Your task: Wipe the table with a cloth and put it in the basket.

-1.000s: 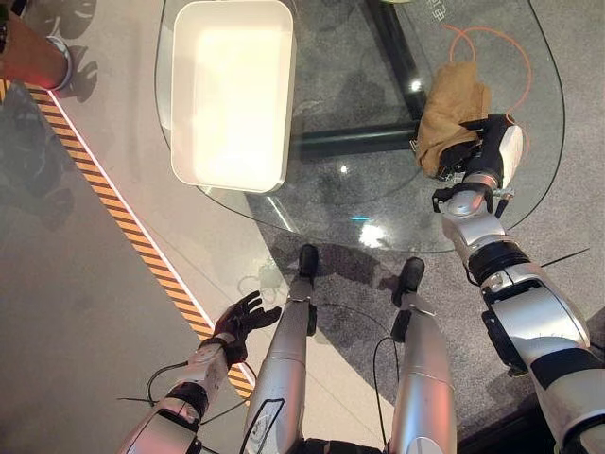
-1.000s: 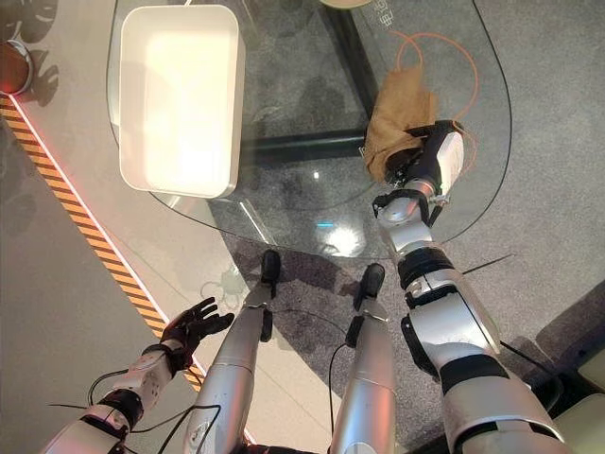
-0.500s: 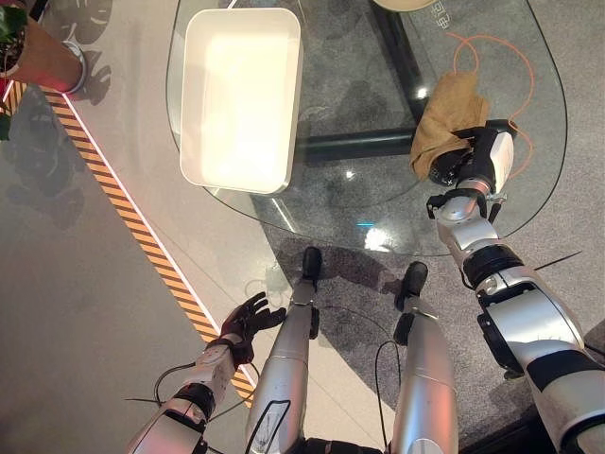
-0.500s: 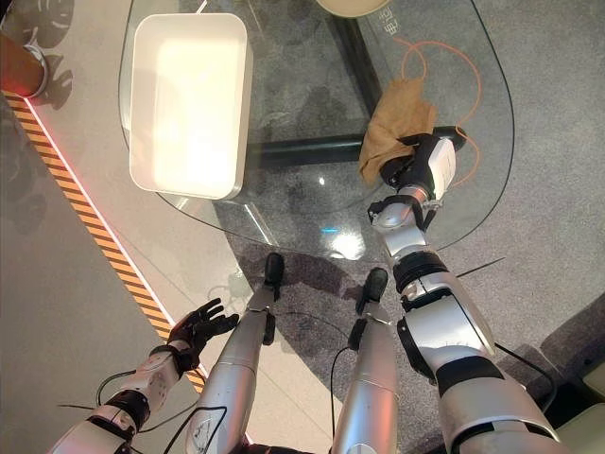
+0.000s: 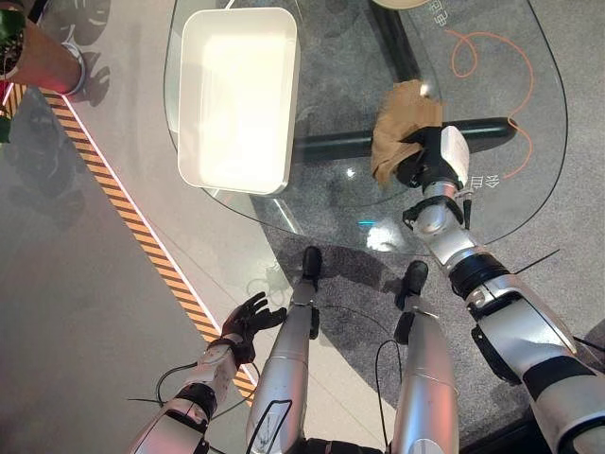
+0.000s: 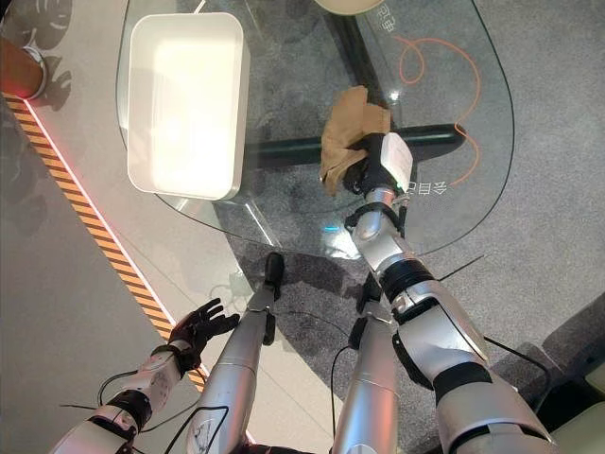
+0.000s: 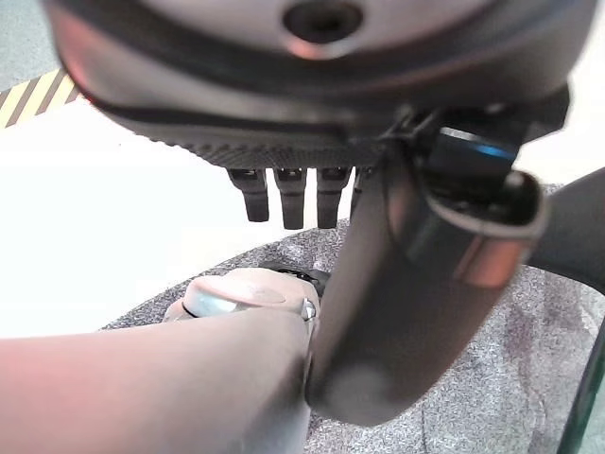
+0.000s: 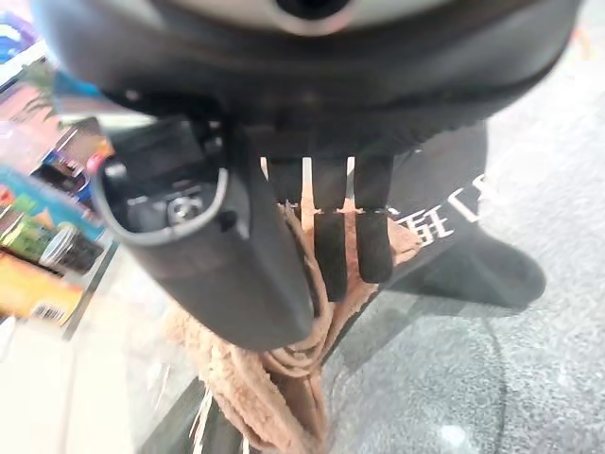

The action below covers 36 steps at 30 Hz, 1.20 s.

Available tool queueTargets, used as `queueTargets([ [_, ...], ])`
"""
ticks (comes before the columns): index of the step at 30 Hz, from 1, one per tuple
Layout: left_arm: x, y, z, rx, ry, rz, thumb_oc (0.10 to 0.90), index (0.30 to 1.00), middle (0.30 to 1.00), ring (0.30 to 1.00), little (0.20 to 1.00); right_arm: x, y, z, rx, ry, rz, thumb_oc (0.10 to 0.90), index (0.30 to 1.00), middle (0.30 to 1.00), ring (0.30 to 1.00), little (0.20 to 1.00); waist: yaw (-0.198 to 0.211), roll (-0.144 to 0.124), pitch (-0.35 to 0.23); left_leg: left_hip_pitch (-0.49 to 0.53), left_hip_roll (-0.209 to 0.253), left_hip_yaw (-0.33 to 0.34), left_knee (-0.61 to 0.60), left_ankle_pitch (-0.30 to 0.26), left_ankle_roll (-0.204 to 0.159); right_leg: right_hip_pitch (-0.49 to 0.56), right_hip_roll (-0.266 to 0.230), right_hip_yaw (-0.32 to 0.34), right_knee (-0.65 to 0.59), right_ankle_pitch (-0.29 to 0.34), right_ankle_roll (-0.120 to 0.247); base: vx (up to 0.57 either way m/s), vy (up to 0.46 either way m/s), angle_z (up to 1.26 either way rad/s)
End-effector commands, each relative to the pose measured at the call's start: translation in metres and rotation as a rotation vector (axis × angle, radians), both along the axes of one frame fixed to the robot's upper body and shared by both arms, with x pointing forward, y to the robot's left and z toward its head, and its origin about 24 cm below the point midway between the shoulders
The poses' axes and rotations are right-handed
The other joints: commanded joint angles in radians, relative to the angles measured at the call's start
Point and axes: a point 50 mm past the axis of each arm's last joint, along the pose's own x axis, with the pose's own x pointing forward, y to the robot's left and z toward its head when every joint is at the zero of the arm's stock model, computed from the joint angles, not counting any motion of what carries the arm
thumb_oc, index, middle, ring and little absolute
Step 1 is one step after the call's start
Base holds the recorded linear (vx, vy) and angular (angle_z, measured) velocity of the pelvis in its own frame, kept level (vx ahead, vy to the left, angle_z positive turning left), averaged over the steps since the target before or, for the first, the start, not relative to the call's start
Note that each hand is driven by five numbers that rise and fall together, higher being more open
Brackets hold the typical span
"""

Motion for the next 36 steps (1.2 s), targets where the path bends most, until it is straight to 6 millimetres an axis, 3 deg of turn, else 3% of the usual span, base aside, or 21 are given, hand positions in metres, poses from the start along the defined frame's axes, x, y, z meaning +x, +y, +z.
queueTargets([
  [1,-0.009,-0.008,-0.009,0.011,0.04,-0.011,0.8,0.9,0.9,0.9,0.9,-0.014,0.087,-0.006,-0.106,-0.001,0.384,0.1,0.3,0.3,0.3,0.2,0.024,0.013,-0.017,-0.017,-0.059,0.073,0.071,-0.052,0.074,0.01,0.027,-0.016,-0.046,0.037,-0.022,0.0,0.0,0.0],
  [14,-0.004,-0.006,-0.005,0.017,0.027,-0.002,0.8,0.9,0.9,0.9,0.9,-0.032,0.113,-0.037,-0.148,0.087,0.508,0.1,0.3,0.3,0.3,0.2,0.013,-0.001,-0.017,-0.023,-0.055,0.075,0.067,-0.044,0.072,0.005,0.028,-0.016,-0.051,0.044,-0.019,0.0,0.0,0.0],
  [30,0.008,-0.005,0.006,0.023,-0.045,0.074,0.8,0.9,0.9,0.9,0.9,-0.03,0.096,-0.051,-0.049,0.114,0.413,0.1,0.3,0.3,0.3,0.2,0.008,-0.015,-0.017,-0.017,-0.045,0.072,0.053,-0.037,0.069,0.012,0.033,-0.018,-0.058,0.049,-0.015,0.0,0.0,0.0],
  [33,0.009,-0.002,0.008,0.004,-0.062,0.146,0.8,0.9,0.9,0.9,0.9,-0.027,0.089,-0.048,0.005,0.093,0.37,0.1,0.3,0.3,0.3,0.2,0.009,-0.015,-0.017,-0.013,-0.044,0.073,0.049,-0.036,0.069,0.015,0.033,-0.018,-0.06,0.048,-0.015,0.0,0.0,0.0],
  [36,0.008,0.008,0.01,-0.09,-0.073,0.353,0.8,0.9,0.9,0.9,0.9,-0.025,0.078,-0.042,0.138,0.041,0.303,0.1,0.3,0.3,0.3,0.2,0.01,-0.016,-0.017,-0.006,-0.042,0.072,0.049,-0.039,0.068,0.021,0.033,-0.017,-0.054,0.042,-0.014,0.0,0.0,0.0],
])
